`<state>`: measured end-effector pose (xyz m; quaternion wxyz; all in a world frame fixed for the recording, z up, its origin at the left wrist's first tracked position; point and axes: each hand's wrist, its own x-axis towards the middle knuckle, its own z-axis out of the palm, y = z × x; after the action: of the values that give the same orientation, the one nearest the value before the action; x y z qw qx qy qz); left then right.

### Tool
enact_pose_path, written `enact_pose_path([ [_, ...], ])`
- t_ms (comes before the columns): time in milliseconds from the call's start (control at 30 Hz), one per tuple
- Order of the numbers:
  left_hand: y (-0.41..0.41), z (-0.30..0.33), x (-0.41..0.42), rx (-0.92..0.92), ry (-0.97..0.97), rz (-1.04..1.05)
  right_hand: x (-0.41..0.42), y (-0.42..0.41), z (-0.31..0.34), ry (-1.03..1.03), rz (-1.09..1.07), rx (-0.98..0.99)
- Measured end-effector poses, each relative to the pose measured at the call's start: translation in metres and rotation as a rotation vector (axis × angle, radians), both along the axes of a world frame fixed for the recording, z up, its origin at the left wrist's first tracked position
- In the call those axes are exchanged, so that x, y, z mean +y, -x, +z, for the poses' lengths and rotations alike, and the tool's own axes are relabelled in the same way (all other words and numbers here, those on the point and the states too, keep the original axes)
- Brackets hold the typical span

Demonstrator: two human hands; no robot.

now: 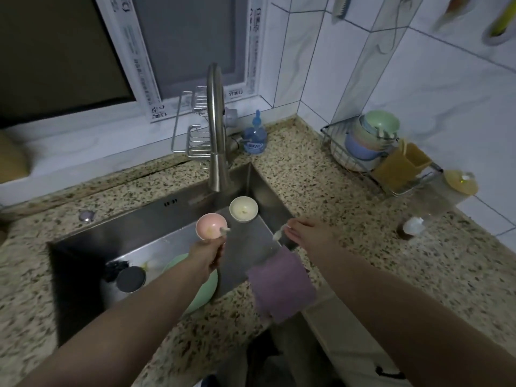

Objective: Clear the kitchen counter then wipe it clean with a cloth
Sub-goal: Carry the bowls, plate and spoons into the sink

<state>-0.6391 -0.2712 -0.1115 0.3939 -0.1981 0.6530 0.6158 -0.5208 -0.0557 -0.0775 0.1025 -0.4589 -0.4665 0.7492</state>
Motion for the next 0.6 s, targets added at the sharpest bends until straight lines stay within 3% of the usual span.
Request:
enact_pose_path([
  [333, 0.043, -0.044, 0.026, -0.018, -0.002, 0.229, 0.028, 0.111, -0.05, 0.0, -0.001, -0.109],
  [600, 0.056, -0.109, 0.049, -0.108, -0.016, 0.352, 0.048, 0.148, -0.124, 0.356, -0.1, -0.122],
])
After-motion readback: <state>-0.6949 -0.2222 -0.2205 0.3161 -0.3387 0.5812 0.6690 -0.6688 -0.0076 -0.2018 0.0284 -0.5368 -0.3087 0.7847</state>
